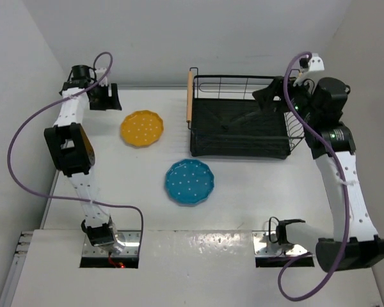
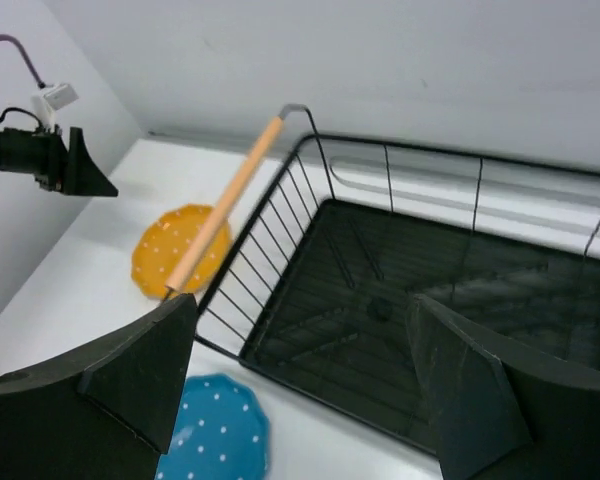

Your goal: Load the plates into the dish rack

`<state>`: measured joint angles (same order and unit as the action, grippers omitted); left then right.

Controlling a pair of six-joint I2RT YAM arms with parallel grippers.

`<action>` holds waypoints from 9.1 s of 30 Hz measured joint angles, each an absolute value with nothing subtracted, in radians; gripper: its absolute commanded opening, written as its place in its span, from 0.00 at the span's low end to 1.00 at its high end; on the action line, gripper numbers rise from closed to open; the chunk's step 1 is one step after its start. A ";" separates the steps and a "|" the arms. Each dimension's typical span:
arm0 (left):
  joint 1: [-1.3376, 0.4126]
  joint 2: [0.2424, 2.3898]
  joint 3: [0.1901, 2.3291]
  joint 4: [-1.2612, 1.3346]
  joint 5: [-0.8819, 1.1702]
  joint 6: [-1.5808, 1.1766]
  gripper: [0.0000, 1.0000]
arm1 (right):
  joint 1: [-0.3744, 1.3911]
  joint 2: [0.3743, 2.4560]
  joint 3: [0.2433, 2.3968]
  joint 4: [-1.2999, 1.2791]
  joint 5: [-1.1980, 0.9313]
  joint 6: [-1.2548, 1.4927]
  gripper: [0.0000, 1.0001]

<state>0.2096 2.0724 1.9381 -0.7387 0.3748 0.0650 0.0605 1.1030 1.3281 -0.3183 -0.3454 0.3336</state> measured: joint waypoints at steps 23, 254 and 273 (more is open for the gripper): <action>0.156 2.351 1.964 -0.762 0.260 0.062 0.29 | 0.077 0.910 1.086 -0.293 -0.186 0.394 0.85; -0.204 1.988 2.168 -0.760 0.450 0.364 0.77 | -0.343 2.077 1.399 0.962 -1.496 -0.023 0.00; -0.204 1.996 2.185 -0.754 0.416 0.366 0.77 | -0.329 2.149 1.521 0.857 -1.486 -0.129 0.00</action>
<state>-0.2043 1.9957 2.1853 -0.7536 0.4164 0.3660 -0.3294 2.1494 1.5211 0.8574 -1.4860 -0.1287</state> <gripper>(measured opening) 0.770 0.260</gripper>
